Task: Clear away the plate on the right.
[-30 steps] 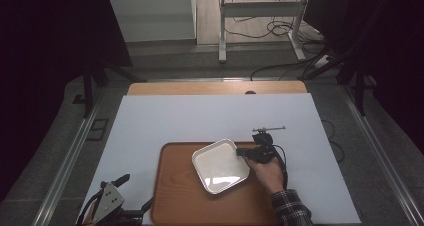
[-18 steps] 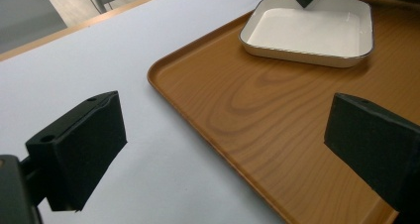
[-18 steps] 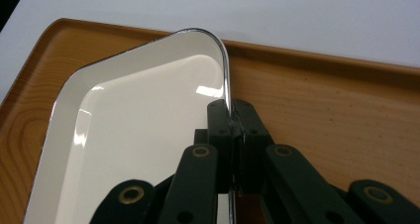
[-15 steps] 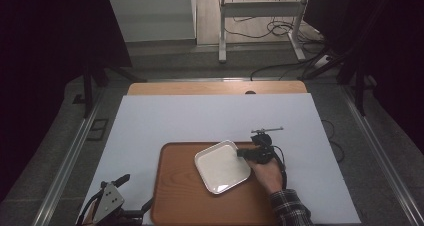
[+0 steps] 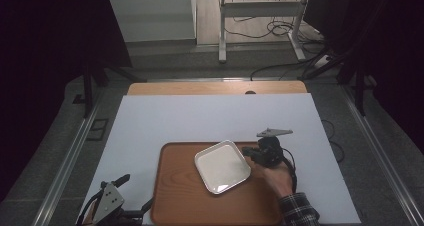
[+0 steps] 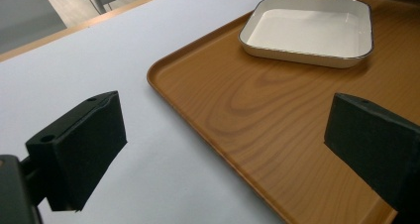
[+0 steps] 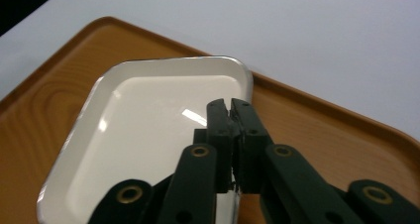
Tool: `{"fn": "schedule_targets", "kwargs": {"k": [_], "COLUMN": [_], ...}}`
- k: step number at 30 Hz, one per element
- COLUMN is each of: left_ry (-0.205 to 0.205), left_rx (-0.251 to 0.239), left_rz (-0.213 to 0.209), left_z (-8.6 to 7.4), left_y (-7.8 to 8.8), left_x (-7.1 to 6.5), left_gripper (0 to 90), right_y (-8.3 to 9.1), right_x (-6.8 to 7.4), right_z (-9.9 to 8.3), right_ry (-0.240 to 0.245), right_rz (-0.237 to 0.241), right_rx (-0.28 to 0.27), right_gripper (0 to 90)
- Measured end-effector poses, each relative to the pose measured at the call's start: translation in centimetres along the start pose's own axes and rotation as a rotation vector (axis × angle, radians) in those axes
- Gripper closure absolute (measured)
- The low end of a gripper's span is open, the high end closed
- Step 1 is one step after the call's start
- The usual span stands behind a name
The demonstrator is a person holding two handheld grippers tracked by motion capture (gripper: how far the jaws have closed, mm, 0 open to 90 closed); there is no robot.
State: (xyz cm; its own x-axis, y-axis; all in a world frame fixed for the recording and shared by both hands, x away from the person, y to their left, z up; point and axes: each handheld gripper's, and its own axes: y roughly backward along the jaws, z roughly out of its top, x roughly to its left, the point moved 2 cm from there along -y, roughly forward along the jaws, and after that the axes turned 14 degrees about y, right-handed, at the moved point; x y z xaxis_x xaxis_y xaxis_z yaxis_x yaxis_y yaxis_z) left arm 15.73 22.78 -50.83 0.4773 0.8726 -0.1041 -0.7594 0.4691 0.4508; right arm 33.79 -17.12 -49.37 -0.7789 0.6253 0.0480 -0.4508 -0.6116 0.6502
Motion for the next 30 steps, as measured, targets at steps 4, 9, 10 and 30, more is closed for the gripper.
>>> {"fn": "schedule_targets", "kwargs": {"k": [4, 9, 10, 30], "left_ry": [-0.001, 0.0, 0.0, -0.004], "left_rx": [0.0, 0.0, 0.0, -0.001], "left_rz": [0.0, 0.0, 0.0, 0.001], "left_z": [0.0, 0.0, 0.0, 0.0], "left_y": [0.0, 0.0, 0.0, 0.0], "left_x": [0.0, 0.0, 0.0, -0.1], "left_gripper": [2.4, 2.4, 2.4, 2.4], "right_y": [0.4, 0.7, 0.7, 1.0], "right_x": [1.4, 3.3, 3.6, 9.4], "right_z": [0.1, 0.2, 0.2, -2.9], "right_ry": [0.053, 0.087, 0.093, 0.189], "right_rz": [0.037, 0.08, 0.084, 0.241], "right_rx": [0.003, 0.007, 0.011, 0.1], "right_gripper": [89.1, 89.1, 89.1, 89.2]}}
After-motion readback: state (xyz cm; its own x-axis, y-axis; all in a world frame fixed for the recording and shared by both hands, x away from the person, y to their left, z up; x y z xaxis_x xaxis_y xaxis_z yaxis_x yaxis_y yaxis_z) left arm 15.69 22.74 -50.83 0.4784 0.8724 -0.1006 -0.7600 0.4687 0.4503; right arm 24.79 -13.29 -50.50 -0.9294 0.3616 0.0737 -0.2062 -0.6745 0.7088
